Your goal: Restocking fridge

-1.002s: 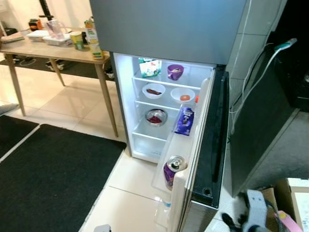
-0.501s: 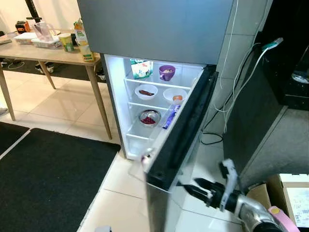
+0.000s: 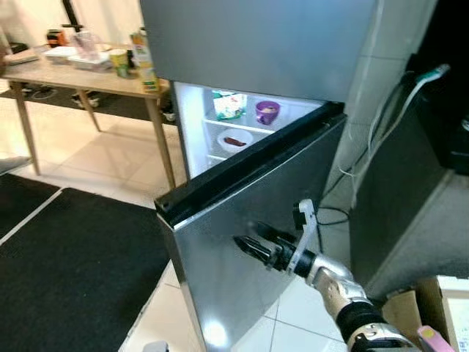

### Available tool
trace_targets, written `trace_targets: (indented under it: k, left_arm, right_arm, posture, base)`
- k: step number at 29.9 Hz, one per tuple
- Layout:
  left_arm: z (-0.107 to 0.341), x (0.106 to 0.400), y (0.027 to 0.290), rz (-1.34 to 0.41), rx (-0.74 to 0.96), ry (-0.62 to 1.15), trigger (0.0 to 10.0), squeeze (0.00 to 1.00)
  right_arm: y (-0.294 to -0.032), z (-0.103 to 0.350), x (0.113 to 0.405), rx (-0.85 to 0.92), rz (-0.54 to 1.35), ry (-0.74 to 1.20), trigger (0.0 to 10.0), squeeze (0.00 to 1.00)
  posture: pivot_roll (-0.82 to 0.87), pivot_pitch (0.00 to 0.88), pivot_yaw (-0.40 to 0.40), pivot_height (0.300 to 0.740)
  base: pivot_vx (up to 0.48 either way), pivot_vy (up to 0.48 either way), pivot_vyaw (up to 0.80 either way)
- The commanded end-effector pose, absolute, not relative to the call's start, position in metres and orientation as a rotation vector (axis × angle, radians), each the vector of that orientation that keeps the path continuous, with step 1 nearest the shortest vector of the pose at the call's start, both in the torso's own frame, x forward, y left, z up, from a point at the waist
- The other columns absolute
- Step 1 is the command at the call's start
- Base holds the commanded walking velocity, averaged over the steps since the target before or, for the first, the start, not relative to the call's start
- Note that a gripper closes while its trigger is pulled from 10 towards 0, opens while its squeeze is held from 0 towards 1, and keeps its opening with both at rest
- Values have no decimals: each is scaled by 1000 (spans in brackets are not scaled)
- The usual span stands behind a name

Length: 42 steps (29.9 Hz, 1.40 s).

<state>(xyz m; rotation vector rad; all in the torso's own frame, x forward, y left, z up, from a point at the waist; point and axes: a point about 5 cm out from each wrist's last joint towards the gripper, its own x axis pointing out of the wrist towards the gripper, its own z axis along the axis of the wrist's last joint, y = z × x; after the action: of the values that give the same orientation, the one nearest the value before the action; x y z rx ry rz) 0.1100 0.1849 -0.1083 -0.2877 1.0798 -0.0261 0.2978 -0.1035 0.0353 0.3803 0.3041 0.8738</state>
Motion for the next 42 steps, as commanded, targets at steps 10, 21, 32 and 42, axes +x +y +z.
trace_targets:
  k: [10,21,32,42]
  left_arm:
    - [-111,102,179,-30,-298,1112,10000,0]
    - [-111,105,179,-31,-291,1106,10000,0]
    - [-110,105,185,-18,-272,1107,10000,0]
    - [-110,107,185,-23,-273,1100,10000,0]
  right_arm:
    - [-191,-48,231,19,410,813,10000,0]
    - [-224,-78,177,-114,223,1039,10000,0]
    - [-235,-90,147,-164,125,1132,10000,0]
    - [-240,-94,134,-214,108,1175,10000,0]
  posture:
    - [-61,0,-29,740]
    - [-59,0,-25,740]
    - [-63,0,-16,740]
    - [-63,0,-21,740]
  base:
    - [0,0,670]
    - [0,0,739]
    - [0,0,673]
    - [0,0,0]
